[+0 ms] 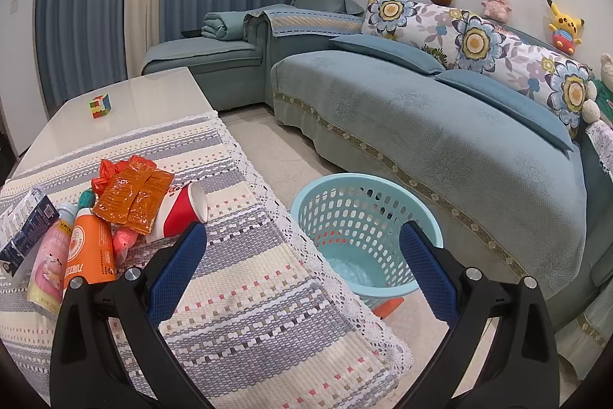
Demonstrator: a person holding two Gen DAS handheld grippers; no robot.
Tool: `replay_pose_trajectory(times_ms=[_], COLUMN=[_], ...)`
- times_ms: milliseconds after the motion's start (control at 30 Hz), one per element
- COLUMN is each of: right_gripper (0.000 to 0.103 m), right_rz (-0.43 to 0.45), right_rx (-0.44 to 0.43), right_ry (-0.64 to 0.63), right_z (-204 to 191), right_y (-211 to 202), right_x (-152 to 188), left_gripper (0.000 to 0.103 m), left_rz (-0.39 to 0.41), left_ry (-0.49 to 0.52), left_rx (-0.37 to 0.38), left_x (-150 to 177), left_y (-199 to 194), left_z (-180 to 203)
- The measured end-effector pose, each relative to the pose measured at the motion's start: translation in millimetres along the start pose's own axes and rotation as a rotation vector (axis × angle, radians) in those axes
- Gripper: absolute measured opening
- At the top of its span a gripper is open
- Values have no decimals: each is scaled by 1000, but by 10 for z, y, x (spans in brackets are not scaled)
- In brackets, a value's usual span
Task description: Collect trash
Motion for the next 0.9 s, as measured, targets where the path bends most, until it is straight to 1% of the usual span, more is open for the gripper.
replay_pose_trajectory(times_ms=[133,200,367,400,500,533,600,667,767,833,900], right_gripper=[95,95,94,94,85,80,71,60,50,48,48], right_rz=[4,5,16,25,54,56,54,47,43,34,29], right_rx=[0,-1,-27,-36,-80,-100,-131,-171,-198,-221,-244], right_ry=[-2,-2,-16,-29,-82,-99,-122,-148,-186,-213,-239], right_z=[-4,-5,-46,-70,-182,-230,-308,-406,-554,-667,-834], right_y=[3,2,-37,-60,-129,-137,-134,-106,-65,-35,-34], right_x=[6,9,-5,-22,-99,-131,-193,-278,-378,-414,-435], left_gripper=[95,95,95,95,95,95,95,94,94,94,94], left_rz=[7,9,14,18,26,22,20,15,9,2,-12], left_ry=[-7,-21,-105,-124,-186,-201,-239,-280,-332,-349,-360], left_rx=[-6,-1,27,21,9,3,-33,-57,-116,-156,-204], left_x=[-15,-23,-68,-83,-90,-86,-62,-24,46,90,159], left_y=[-20,-24,-88,-106,-155,-157,-166,-174,-194,-197,-170], left_z=[8,-78,-281,-357,-685,-795,-1046,-1310,-1744,-1994,-2330])
Point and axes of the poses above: each gripper's, at about its wrist camera, not at the fingertips, and y roughly the way its jaws point, z to its right, x to its underside, the point moved 6 cm from there along y, roughly the way its jaws point, and after that the axes turned 10 degrees about -z, right-handed, at the moved point
